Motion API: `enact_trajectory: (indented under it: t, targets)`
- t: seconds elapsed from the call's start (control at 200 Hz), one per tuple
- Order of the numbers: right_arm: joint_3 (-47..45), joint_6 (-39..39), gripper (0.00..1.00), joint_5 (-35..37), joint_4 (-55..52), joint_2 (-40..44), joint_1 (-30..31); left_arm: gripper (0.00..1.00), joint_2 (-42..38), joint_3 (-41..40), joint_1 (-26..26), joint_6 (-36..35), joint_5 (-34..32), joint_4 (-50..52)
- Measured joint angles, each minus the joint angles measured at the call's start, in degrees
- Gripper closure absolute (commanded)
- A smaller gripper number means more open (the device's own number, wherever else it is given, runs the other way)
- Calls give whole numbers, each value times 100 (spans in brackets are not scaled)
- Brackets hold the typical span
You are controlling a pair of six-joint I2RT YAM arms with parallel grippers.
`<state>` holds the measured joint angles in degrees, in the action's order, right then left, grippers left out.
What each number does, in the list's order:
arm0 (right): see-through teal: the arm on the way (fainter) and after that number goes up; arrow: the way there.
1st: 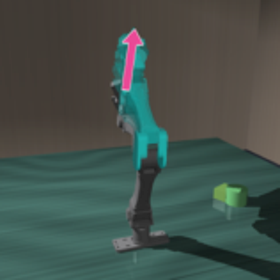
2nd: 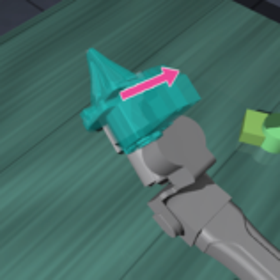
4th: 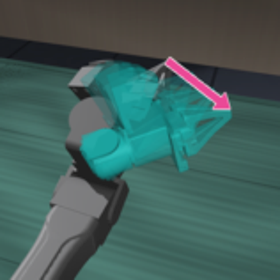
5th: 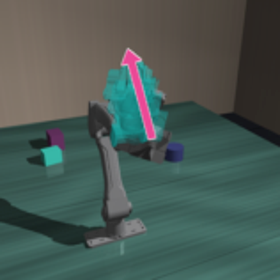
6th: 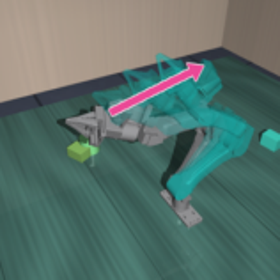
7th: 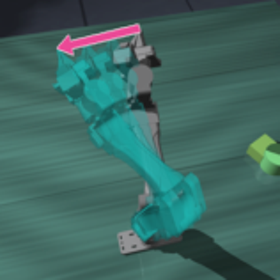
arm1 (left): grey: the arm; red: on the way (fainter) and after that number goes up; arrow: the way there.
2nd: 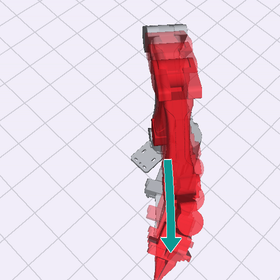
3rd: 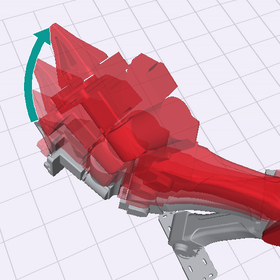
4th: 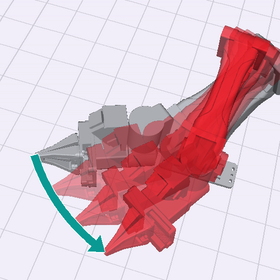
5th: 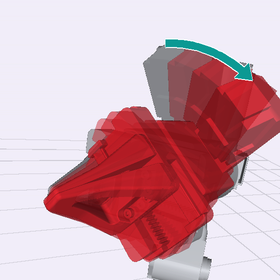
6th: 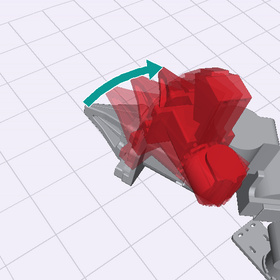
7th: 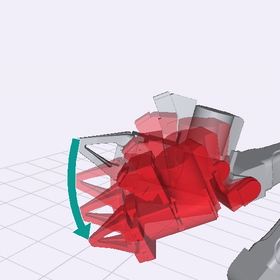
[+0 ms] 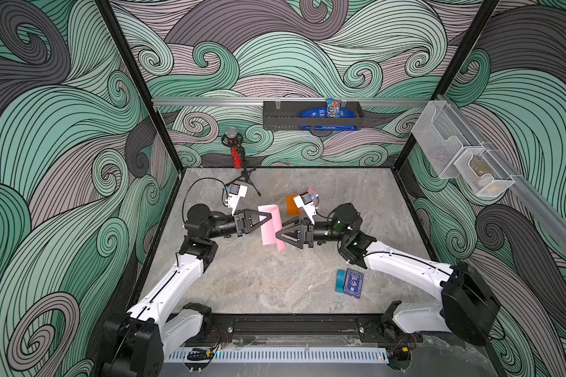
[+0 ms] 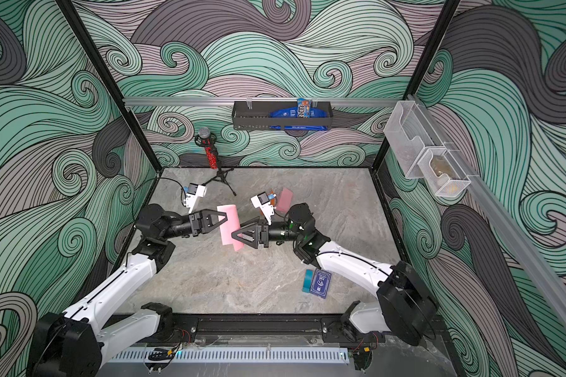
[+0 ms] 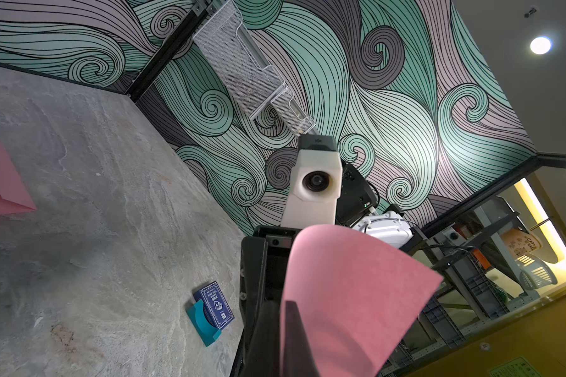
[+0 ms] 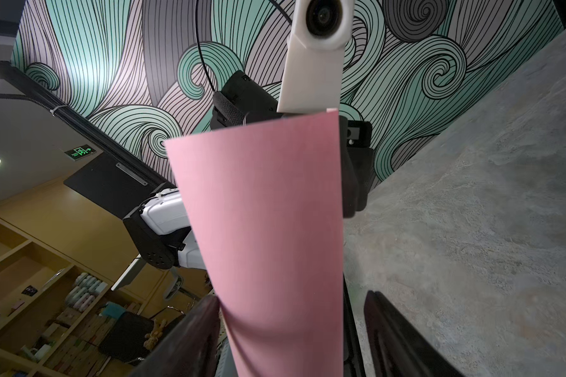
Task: Fold the square paper along the opposite sides
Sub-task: Fold the paper.
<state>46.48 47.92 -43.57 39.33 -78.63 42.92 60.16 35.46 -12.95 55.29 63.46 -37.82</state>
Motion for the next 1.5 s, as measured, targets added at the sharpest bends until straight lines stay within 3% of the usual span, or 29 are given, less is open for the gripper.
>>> enact_trajectory:
  t: [0.385, 0.63, 1.226, 1.426, 1.501]
  targets:
    - [205, 72, 29, -96, 575, -660, 188, 100, 0, 0, -24, 87, 0, -72]
    - [409, 199, 36, -179, 898, -935, 243, 100, 0, 0, -37, 105, 2, -85]
    - [426, 450, 66, -313, 1285, -1110, 249, 100, 0, 0, -66, 131, 4, -87]
    - [426, 494, 83, -326, 1298, -1110, 249, 100, 0, 0, -66, 131, 4, -85]
    - [426, 503, 85, -326, 1285, -1110, 249, 100, 0, 0, -68, 131, 4, -87]
